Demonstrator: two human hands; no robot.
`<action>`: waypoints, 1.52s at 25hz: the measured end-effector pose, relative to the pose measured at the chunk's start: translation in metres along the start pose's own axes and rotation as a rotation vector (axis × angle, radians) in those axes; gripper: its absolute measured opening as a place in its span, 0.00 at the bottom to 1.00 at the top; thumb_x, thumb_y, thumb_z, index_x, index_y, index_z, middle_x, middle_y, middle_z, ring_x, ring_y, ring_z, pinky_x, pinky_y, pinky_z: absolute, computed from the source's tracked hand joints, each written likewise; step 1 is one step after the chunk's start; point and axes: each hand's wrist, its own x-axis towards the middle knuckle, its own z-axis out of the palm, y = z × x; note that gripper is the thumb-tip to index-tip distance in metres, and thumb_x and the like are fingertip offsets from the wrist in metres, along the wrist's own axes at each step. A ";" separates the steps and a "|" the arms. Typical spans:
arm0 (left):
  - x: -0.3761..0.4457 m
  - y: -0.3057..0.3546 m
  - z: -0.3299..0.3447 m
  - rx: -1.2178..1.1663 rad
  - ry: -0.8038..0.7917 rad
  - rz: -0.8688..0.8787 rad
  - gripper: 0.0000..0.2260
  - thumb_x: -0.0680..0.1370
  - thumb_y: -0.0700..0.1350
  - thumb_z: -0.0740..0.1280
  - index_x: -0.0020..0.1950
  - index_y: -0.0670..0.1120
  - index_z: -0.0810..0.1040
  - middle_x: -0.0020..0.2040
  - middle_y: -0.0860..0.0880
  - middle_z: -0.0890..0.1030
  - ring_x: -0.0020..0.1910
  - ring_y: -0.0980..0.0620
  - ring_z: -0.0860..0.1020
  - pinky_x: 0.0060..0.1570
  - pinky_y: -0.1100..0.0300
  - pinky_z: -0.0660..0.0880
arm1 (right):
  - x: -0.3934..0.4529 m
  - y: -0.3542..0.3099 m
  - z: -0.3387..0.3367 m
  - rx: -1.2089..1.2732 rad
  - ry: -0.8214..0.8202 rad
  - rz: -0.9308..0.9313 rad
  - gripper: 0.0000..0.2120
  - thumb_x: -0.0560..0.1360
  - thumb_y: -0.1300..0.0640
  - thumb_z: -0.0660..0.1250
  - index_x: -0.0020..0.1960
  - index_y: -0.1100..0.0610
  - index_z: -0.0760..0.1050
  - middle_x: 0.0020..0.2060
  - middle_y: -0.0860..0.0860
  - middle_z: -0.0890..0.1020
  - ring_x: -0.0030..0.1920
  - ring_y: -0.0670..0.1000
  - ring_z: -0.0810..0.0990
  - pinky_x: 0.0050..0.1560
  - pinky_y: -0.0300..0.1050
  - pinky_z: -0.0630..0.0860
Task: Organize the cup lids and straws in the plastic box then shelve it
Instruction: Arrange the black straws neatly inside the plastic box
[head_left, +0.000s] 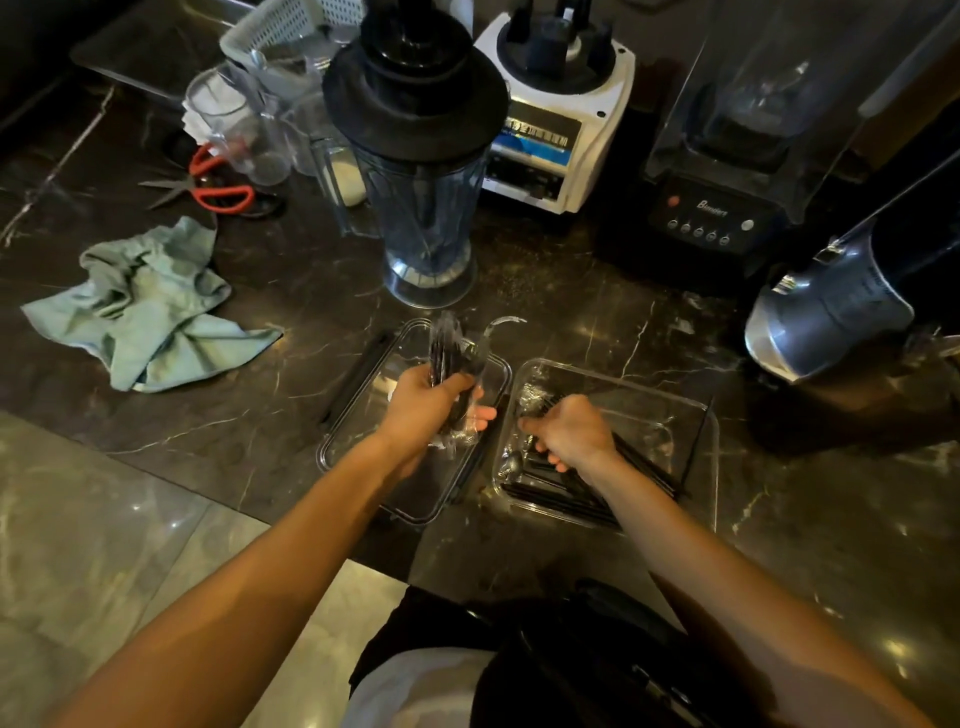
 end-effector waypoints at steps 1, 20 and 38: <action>0.001 -0.001 -0.004 -0.003 0.000 -0.001 0.08 0.83 0.38 0.65 0.59 0.36 0.78 0.49 0.37 0.85 0.40 0.45 0.87 0.46 0.51 0.85 | 0.000 -0.004 0.004 -0.045 0.025 -0.016 0.18 0.77 0.47 0.74 0.34 0.55 0.78 0.29 0.50 0.82 0.27 0.49 0.78 0.30 0.43 0.74; 0.012 0.005 0.075 0.305 -0.303 0.037 0.10 0.81 0.48 0.70 0.57 0.44 0.83 0.47 0.48 0.87 0.48 0.53 0.84 0.52 0.57 0.79 | -0.049 0.027 -0.073 0.668 0.172 -0.282 0.11 0.82 0.57 0.69 0.48 0.66 0.80 0.35 0.55 0.80 0.24 0.48 0.72 0.22 0.40 0.68; 0.004 -0.016 0.106 0.358 -0.614 -0.143 0.08 0.78 0.35 0.71 0.57 0.40 0.79 0.41 0.43 0.81 0.35 0.51 0.82 0.38 0.60 0.81 | -0.055 0.020 -0.090 0.323 0.006 -0.403 0.24 0.87 0.44 0.50 0.69 0.54 0.80 0.65 0.47 0.83 0.66 0.41 0.78 0.72 0.49 0.71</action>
